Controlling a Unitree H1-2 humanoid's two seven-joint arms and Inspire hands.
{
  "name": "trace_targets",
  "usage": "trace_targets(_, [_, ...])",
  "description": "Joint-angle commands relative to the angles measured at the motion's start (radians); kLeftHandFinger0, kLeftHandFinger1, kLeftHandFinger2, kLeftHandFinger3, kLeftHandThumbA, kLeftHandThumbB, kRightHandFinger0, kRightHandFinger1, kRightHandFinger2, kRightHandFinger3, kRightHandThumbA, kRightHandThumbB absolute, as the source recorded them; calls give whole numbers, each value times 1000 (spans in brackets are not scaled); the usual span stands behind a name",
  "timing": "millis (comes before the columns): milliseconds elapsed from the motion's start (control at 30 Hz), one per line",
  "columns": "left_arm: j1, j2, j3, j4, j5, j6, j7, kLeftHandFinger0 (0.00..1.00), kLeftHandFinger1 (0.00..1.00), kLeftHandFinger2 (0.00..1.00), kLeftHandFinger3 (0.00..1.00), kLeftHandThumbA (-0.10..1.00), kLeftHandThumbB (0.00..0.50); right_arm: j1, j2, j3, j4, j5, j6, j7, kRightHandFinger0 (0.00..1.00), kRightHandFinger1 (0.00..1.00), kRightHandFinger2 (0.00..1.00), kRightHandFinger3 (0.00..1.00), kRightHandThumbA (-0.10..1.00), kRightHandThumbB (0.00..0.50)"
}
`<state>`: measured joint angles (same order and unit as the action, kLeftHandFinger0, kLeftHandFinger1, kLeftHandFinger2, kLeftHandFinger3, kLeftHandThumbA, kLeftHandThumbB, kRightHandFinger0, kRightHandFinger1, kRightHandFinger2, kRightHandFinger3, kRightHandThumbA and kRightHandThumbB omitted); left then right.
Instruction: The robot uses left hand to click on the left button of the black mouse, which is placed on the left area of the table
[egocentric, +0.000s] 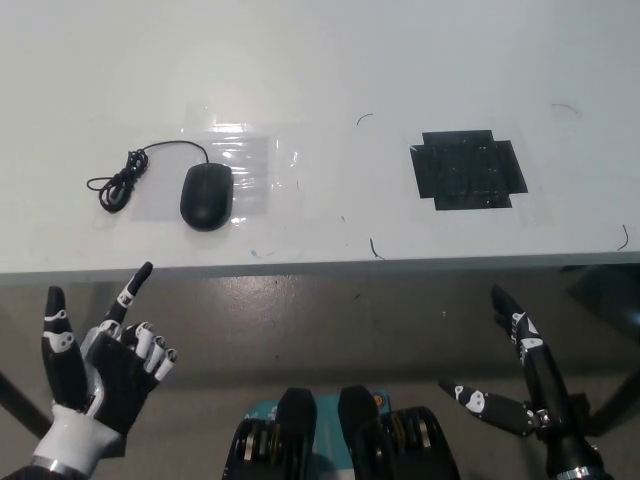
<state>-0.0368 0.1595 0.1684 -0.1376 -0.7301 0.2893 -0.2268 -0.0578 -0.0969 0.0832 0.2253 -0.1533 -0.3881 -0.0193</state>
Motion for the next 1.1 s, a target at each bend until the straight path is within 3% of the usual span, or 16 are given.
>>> trace_targets(0, [-46, 39, 29, -21, -271, 164, -119, 0, 0, 60, 1000, 1000, 308, -32, 4, -12, -14, -4, -58, -17, 966, 1000, 1000, 1000, 970, 105])
trace_targets(267, [-60, 27, 37, -36, -268, 180, -71, 0, 0, 26, 1000, 1000, 270, -41, 3, -13, -9, -2, -58, -17, 967, 1000, 1000, 1000, 962, 95])
trace_targets(467, [-64, 32, 32, -35, -283, 181, -51, 0, 0, 226, 1000, 1000, 295, -45, 2, -13, -5, -4, -55, -16, 962, 1000, 1000, 1000, 974, 113])
trace_targets(567, [-68, 23, 38, -22, -296, 181, -53, 0, 0, 271, 1000, 1000, 316, -44, 2, -12, -7, -3, -54, -16, 966, 1000, 1000, 1000, 976, 110])
trace_targets(700, [-71, 15, 47, -8, -295, 181, -62, 0, 0, 257, 1000, 1000, 346, -45, 1, -11, -2, -11, -59, -19, 957, 1000, 1000, 1000, 990, 115])
trace_targets(1067, [-83, 14, 56, -6, -297, 181, -51, 0, 0, 254, 1000, 1000, 350, -55, 3, -13, 0, -10, -55, -22, 953, 1000, 1000, 1000, 989, 114])
